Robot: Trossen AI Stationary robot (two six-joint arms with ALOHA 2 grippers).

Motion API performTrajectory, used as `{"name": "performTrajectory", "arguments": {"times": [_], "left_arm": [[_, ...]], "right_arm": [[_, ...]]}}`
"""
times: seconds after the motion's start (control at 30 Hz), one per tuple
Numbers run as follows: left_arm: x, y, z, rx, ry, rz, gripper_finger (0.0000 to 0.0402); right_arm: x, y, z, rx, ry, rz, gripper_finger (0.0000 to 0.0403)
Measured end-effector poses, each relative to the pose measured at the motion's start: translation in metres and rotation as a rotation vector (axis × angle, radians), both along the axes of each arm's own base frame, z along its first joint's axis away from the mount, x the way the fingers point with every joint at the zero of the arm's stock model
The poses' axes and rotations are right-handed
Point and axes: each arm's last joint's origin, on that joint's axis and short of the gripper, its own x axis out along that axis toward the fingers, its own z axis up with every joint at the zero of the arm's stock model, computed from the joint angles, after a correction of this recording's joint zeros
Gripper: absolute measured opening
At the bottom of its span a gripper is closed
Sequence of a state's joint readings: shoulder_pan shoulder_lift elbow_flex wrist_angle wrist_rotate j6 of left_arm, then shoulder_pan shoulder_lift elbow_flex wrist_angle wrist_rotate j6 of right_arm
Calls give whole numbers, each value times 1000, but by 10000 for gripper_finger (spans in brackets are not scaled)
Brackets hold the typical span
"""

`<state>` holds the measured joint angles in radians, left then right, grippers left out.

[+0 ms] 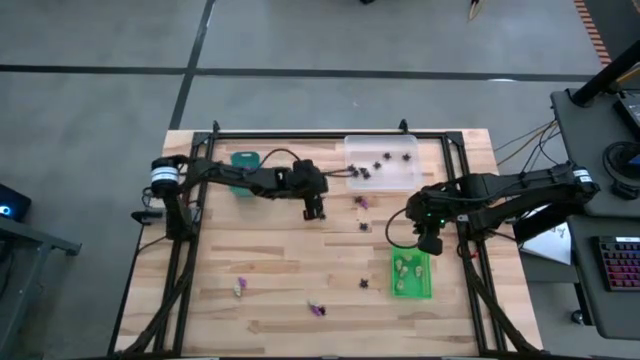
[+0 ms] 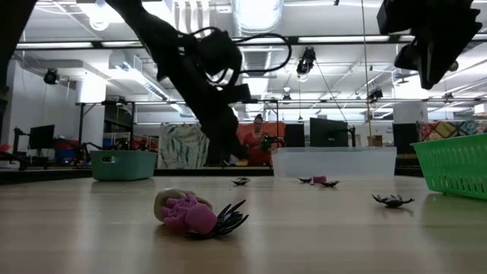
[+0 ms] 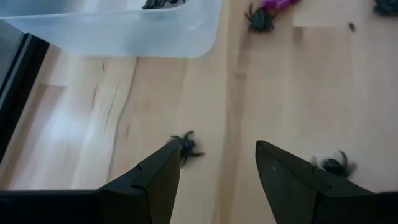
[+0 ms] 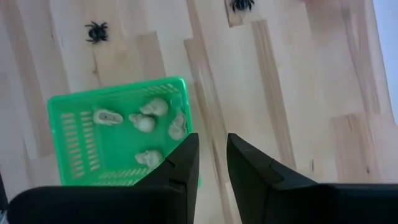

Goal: Sort Halloween decoration
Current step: Put the black spider toy into the white bin

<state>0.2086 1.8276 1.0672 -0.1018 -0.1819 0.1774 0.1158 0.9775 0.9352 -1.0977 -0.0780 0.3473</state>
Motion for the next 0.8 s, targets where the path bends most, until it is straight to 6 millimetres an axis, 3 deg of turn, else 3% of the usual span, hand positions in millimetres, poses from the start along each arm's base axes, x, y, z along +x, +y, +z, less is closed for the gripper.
{"name": "performTrajectory", "arguments": {"times": [0.37,0.53,0.8], "left_arm": [[4,31,-21,-25,-37,2,191],[3,34,-25,-40,-98,-31,191],[-14,36,-40,-32,-153,-15,191]], "right_arm": [[4,0,1,0,-40,7,73],[5,0,2,0,-50,9,73],[9,1,3,-11,-107,46,73]]}}
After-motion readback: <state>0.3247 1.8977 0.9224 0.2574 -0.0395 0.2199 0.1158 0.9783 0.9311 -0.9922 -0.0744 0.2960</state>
